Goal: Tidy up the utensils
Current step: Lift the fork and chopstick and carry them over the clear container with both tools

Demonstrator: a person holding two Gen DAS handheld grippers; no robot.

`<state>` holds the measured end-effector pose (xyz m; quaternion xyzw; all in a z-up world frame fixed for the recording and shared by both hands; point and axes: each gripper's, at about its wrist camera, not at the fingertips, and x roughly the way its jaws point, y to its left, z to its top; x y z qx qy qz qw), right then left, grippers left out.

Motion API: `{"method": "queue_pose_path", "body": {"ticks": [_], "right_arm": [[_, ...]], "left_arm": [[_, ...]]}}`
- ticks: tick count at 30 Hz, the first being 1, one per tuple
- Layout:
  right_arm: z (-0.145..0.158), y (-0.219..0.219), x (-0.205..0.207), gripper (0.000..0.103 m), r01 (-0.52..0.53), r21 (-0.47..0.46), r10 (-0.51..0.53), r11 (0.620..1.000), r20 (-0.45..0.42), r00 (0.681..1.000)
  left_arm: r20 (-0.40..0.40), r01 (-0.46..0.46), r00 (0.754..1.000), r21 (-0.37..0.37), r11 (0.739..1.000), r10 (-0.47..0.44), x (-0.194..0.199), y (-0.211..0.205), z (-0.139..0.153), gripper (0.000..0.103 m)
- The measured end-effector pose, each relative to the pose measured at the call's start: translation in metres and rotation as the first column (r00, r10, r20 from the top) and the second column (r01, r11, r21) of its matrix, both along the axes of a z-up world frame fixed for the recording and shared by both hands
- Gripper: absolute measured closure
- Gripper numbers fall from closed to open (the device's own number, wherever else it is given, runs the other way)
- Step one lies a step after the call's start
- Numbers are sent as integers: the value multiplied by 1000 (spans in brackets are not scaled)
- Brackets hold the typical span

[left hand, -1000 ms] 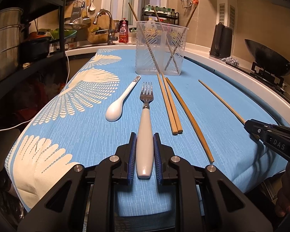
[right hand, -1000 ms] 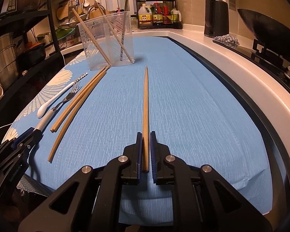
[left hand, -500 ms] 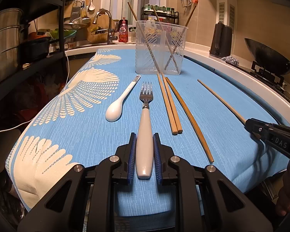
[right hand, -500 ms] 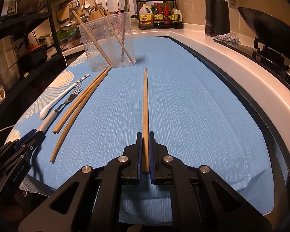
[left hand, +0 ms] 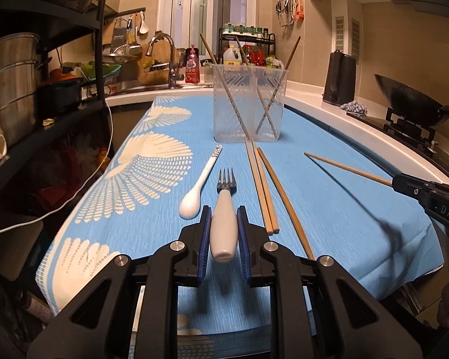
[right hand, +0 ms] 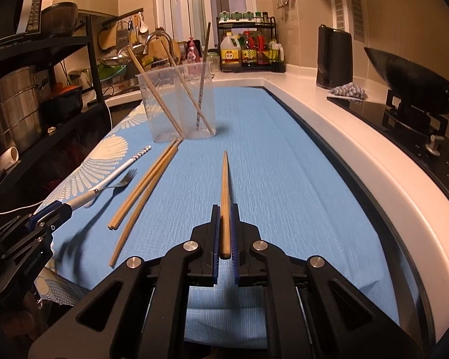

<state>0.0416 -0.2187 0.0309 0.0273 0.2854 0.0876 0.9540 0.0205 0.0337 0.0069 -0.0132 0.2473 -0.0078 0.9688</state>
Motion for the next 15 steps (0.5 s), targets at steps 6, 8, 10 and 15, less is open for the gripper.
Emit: {"method": "queue_pose_path", "body": {"ticks": [6,8,10,15], "right_arm": [[27,-1,-1,97,-9,4,8,1000,49,999],[37,-2,0,97,-10,-1,11,1000,62,998],[46,-5,4,96,-13,10,13,1000,66,998],[71,-6,14,96,-14,22,11,1000,104,995]], "left_arm": [[44,8,999,3,1000,-8,0,5,23,86],[53,10,999,2,1000,-10,4,6,31,86],[61,15,998,-5,1000,-14,9,8,40,86],[77,27,997,-5,1000,-26,23,10,59,86]]}}
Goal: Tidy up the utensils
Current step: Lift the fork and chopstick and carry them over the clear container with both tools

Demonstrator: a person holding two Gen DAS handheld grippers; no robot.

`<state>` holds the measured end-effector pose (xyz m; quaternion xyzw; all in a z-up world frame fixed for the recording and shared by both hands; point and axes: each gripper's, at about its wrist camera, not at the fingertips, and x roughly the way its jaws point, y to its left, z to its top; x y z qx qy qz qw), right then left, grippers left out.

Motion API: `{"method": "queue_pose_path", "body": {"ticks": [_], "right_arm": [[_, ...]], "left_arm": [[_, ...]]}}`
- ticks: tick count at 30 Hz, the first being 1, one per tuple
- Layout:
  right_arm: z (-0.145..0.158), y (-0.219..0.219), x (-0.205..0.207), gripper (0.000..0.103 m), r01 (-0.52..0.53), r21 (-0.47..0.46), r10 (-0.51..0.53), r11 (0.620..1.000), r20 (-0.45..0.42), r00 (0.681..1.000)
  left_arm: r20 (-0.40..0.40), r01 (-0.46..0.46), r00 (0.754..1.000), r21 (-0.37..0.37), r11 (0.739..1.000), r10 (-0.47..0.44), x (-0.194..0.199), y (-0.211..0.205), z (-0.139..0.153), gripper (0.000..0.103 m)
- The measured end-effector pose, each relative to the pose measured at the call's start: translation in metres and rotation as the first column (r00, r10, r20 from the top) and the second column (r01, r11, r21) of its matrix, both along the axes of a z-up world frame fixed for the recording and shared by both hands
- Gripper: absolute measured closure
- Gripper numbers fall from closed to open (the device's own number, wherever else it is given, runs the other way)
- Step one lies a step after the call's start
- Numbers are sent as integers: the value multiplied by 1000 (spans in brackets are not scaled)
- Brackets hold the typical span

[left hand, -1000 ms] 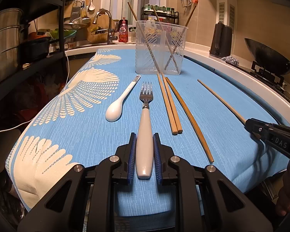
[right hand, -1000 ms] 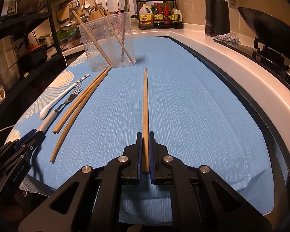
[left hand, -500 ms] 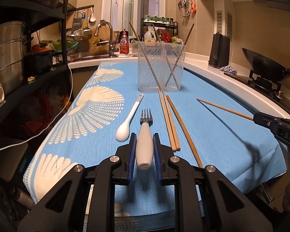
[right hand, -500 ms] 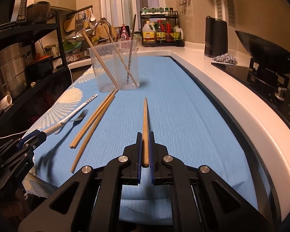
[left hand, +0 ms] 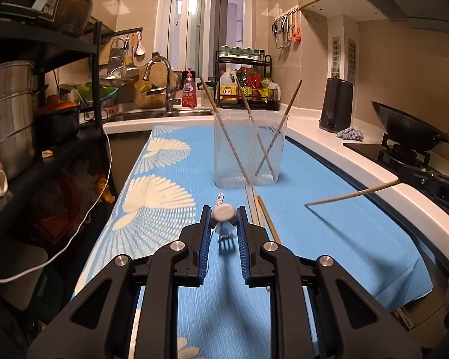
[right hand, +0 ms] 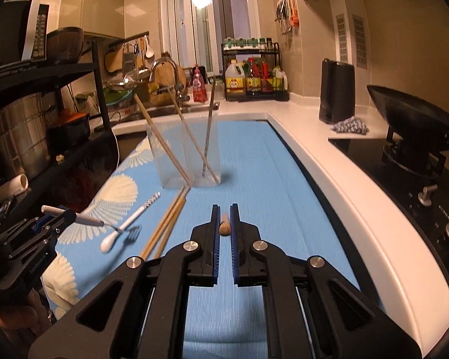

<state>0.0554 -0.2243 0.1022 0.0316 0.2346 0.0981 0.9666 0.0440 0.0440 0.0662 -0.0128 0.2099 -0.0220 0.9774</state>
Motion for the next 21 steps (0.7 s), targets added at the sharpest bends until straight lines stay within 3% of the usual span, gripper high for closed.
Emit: {"method": "queue_pose_path", "body": {"ticks": [8,21], "right_arm": [[40,8,22,97,-31,5,31,999,54,998],[65,28,41,97,-86,-10,86,996,31,996]], "left_arm": [[-51,15,999,-39,999,-17,30,8,29,86],[-163,64,984,-59,996,-73,53,-1,59,86]]}}
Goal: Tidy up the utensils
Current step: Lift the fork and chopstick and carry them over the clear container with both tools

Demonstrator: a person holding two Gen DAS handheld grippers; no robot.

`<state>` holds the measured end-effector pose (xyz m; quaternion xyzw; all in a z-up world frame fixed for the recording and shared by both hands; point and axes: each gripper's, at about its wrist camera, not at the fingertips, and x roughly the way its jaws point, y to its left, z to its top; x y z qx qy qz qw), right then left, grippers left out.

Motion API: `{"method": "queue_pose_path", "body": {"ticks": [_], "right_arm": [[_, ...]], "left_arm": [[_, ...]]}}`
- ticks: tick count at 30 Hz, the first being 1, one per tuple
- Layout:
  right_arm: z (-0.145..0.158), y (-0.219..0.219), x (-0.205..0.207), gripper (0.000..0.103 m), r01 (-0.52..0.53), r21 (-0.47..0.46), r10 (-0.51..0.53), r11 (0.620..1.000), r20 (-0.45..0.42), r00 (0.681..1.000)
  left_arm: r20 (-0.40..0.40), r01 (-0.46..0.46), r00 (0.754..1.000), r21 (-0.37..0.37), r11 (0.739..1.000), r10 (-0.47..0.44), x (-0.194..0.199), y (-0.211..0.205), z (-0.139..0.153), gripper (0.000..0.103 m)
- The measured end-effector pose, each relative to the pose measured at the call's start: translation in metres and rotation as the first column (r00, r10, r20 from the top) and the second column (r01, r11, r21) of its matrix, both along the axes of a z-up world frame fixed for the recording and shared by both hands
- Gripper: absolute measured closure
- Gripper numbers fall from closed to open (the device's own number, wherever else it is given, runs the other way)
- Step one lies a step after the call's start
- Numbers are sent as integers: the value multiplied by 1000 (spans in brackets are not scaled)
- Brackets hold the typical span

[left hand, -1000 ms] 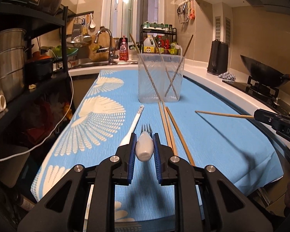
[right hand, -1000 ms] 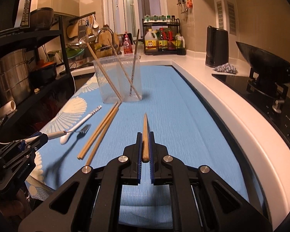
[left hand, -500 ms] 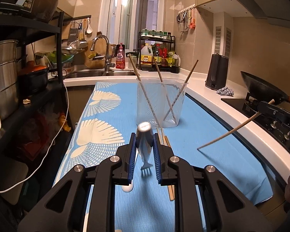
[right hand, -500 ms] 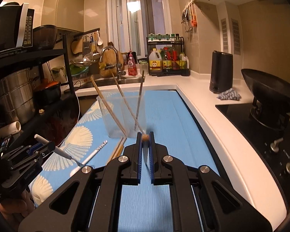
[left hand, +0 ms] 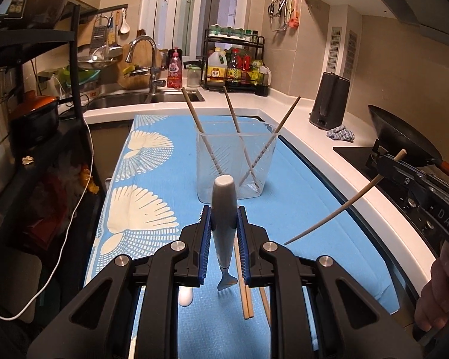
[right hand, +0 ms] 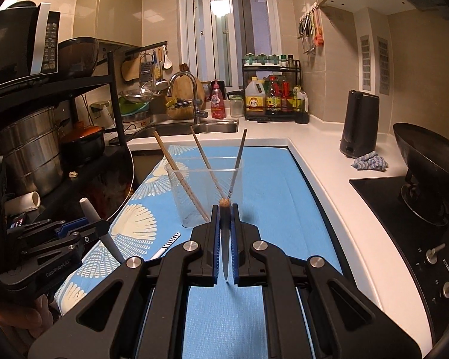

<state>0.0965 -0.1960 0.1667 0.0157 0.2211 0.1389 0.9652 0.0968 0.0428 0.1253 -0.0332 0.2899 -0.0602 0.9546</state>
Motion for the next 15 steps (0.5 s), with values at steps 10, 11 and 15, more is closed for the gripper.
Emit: {"method": "queue_pose_path", "body": {"ticks": [10,11,15], "right_arm": [[12,1,19,97,-46,-7,45,999,-75,996],[13,1,20,97,-48,-10,47,999,-81,996],[24,-1,29,97,-64,-13,62,998,-106,992]], "left_arm": [[-48,25,999,-11,1000,-26,12,-6,12,86],[-53,30,998,-16,999,-31,14,-6,13,86],[-69,42,997,-34,999,-45,23,-1,19,86]]}}
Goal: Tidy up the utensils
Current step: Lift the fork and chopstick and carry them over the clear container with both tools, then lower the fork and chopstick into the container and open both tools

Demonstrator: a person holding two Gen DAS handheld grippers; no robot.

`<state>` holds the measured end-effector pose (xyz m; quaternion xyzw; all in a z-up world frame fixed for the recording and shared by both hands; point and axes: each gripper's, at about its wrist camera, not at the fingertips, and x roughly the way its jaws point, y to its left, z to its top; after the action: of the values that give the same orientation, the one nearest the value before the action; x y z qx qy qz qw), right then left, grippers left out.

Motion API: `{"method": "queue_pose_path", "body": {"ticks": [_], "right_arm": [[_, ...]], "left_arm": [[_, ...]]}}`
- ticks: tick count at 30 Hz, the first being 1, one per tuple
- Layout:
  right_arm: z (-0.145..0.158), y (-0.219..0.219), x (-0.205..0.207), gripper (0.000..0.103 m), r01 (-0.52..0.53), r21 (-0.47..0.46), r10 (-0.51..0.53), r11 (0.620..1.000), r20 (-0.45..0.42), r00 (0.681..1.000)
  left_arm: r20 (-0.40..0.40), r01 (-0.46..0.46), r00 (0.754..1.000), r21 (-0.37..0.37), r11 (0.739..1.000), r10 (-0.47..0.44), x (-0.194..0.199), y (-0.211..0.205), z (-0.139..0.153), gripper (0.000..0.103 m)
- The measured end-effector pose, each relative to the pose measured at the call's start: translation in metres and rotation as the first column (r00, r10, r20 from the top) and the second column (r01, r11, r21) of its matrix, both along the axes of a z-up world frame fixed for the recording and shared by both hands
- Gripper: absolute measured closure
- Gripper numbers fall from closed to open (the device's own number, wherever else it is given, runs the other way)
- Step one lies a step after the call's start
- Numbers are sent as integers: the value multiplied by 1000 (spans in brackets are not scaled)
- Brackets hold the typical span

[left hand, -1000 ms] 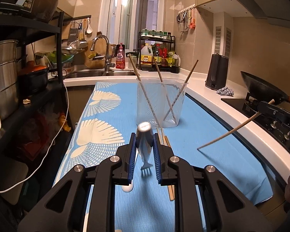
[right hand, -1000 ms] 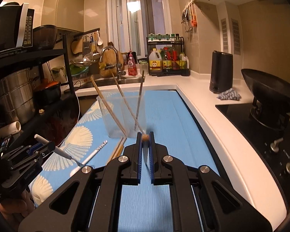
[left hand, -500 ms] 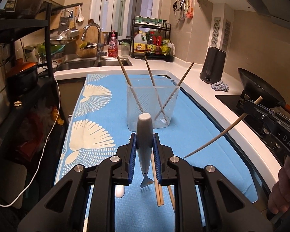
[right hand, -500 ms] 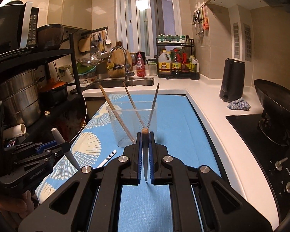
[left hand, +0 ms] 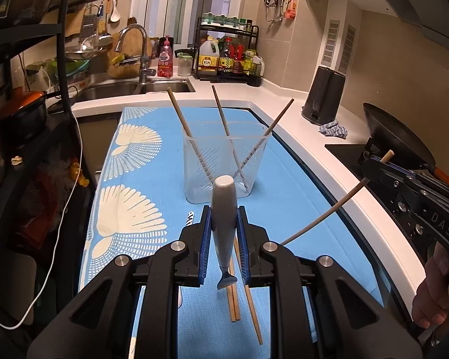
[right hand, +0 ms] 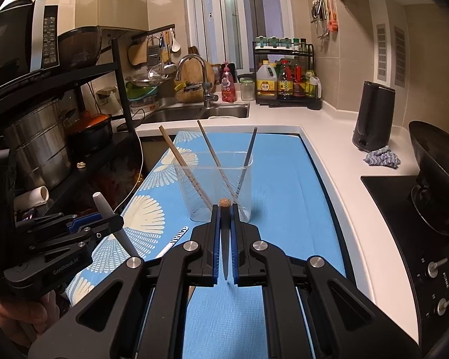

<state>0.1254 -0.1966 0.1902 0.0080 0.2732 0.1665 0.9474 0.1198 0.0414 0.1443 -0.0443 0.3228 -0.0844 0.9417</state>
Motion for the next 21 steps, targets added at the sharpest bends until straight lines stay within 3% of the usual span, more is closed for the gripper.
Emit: {"method": "queue_pose_path", "body": {"ticks": [5,10,17,21], "right_arm": [[20,-3,15,97,0,-13,0,1000,-3,1000],[46,1,35,97,-36,31,37,999,-7,999],[105,13,65,97,-68,50,63,996,82,995],[125,16,90,97,-58,55,51,997,122,991]], "left_arm": [[14,8,1000,-8,1000,-8,15,7,21,86],[38,18,999,-13,1000,-17,37,12,51,86],[113,25,993,-15,1000,-23,80,14,104,86],[139,21,990,-31,999,-16,111,12,116,86]]}}
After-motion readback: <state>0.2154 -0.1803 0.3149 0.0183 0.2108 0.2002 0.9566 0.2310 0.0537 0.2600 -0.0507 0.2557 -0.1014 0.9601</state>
